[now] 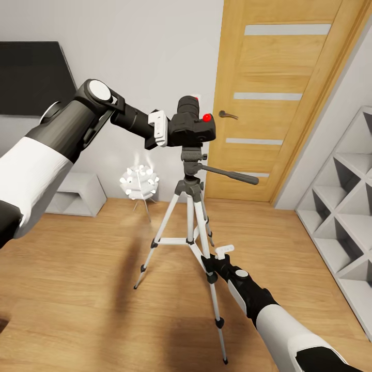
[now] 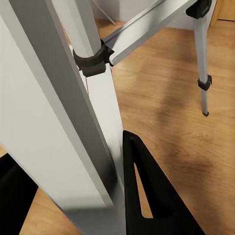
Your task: Attach the digital camera to the camera tripod in the bedroom.
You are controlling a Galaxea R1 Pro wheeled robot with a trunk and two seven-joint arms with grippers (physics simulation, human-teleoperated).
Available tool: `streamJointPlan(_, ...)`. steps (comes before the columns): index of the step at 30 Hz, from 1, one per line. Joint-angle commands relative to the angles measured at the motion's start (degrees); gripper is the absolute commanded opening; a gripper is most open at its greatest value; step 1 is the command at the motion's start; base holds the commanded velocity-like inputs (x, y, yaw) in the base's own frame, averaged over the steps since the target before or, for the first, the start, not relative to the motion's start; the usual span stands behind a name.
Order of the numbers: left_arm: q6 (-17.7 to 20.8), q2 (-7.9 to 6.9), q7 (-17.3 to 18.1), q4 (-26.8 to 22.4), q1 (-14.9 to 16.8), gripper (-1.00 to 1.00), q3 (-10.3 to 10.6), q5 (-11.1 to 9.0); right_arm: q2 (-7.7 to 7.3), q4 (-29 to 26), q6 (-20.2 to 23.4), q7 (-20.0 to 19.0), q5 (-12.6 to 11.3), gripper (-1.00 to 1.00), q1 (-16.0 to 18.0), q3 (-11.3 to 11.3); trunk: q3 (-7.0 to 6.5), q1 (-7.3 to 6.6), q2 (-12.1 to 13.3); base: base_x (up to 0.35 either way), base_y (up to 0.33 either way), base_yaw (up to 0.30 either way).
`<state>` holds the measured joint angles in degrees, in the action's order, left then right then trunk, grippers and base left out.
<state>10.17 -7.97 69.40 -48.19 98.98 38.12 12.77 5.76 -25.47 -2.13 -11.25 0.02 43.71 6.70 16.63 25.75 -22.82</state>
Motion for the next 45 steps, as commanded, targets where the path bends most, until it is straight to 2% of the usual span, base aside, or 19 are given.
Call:
streamJointPlan(1,0.5,-0.06,0.2,-0.1,0.1,-1.00,0.1,0.1,-0.01,0.2,-0.2,0.7,3.0,-1.00,0.1,0.4,0.11,0.03,-0.1,0.000,0.000,0.000)
streamJointPlan(10,0.7,-0.03,0.2,0.1,0.1,-1.00,0.1,0.1,-0.04,0.2,-0.2,0.7,3.0,-1.00,0.1,0.4,0.11,0.03,-0.1,0.000,0.000,0.000)
streamJointPlan(11,0.7,-0.03,0.2,0.2,0.1,1.00,0.1,0.1,-0.04,0.2,-0.2,0.7,3.0,-1.00,0.1,0.4,0.11,0.03,-0.1,0.000,0.000,0.000)
streamJointPlan(45,1.7,-0.20,-0.3,0.9,0.1,1.00,-0.5,-0.2,-0.04,0.2,-0.2,0.7,3.0,-1.00,0.1,0.4,0.11,0.03,-0.1,0.000,0.000,0.000)
